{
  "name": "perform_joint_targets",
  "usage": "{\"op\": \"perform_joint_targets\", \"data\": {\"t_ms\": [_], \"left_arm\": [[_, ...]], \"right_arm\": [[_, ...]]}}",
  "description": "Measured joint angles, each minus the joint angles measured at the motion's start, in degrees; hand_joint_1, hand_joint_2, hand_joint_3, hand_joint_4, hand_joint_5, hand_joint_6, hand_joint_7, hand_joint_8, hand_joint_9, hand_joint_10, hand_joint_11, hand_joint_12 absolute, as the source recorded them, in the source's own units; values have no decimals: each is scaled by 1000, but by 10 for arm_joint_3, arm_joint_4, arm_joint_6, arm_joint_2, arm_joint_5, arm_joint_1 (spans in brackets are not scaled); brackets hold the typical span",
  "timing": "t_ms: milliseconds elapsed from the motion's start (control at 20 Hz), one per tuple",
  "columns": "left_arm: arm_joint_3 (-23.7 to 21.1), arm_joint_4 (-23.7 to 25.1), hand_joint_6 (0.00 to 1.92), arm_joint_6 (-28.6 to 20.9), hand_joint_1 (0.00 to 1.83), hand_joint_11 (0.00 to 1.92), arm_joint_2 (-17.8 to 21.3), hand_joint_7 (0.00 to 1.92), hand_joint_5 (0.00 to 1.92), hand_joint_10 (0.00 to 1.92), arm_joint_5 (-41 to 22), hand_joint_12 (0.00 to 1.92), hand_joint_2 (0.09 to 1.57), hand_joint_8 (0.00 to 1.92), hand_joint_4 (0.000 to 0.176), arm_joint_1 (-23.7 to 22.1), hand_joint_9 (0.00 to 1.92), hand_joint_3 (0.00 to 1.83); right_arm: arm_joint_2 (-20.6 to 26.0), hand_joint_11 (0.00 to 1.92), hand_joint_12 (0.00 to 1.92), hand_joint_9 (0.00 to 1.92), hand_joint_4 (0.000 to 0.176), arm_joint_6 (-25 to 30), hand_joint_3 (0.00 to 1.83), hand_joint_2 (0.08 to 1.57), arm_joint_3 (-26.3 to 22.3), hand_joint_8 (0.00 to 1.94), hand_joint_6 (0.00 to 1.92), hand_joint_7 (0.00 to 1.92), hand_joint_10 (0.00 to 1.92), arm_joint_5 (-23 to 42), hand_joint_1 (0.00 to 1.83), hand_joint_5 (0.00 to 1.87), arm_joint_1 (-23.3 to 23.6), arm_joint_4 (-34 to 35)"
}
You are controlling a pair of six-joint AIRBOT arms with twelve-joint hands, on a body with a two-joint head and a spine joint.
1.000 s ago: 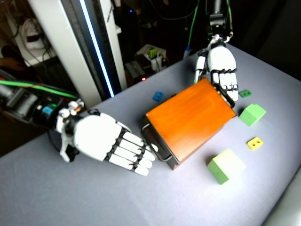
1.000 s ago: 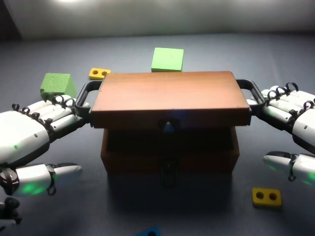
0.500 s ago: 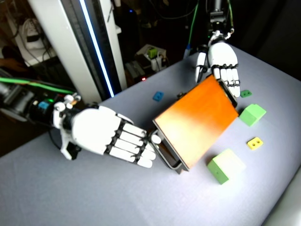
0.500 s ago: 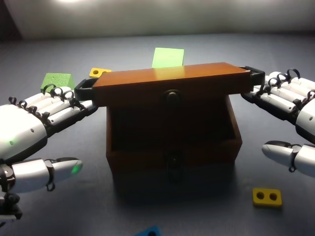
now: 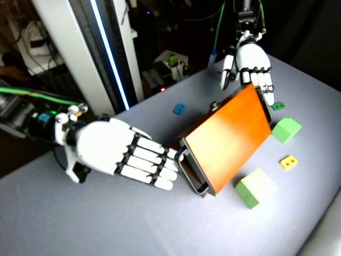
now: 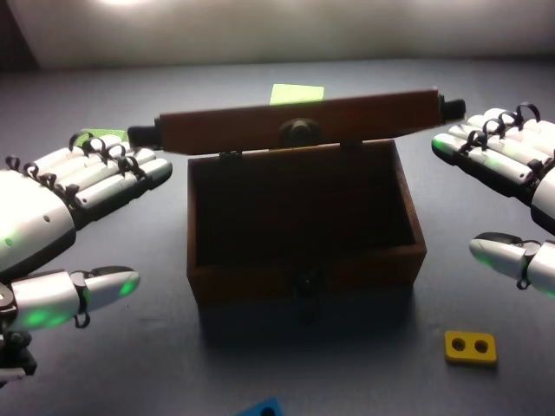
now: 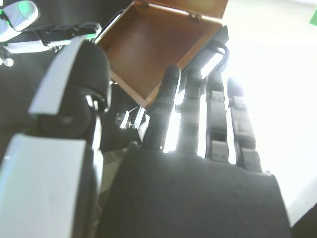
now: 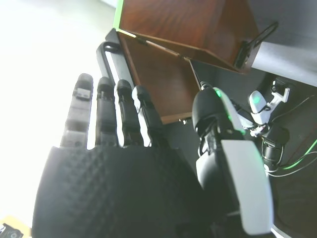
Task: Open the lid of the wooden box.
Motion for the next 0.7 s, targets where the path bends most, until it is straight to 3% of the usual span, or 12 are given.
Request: {"op": "perform_joint_targets", "data": {"t_ms": [200,300,400,500,600,700], "left_arm": [[1,-10,0,0,322,0,0,0,1,0,-14,0,1375,0,10,-3,0,0],[7,-11,1,0,299,0,0,0,4,0,-15,0,1374,0,9,-10,0,0],[13,-19,2,1,304,0,0,0,6,0,-16,0,1370,0,13,-16,0,0],[18,-27,0,2,299,0,-3,0,0,0,-16,0,1374,0,22,-24,0,1],[20,-28,0,3,353,0,-3,0,0,0,-14,0,1362,0,51,-31,0,0],[27,-24,0,6,396,0,-5,0,0,0,-8,0,1348,0,45,-42,0,0]], "right_arm": [[0,28,15,0,0,0,7,1446,6,0,0,0,0,2,345,0,10,0],[0,0,503,0,0,1,0,1457,11,0,0,0,0,3,400,0,14,3],[-2,0,838,0,0,1,0,1455,16,0,0,0,0,2,474,0,18,4],[-7,0,891,0,0,1,0,1448,22,0,0,0,0,3,505,0,22,10],[-11,0,570,0,0,1,0,1438,24,0,0,0,0,4,577,0,28,12],[-15,0,61,0,0,1,0,1428,29,0,0,0,0,4,606,0,30,12]]}}
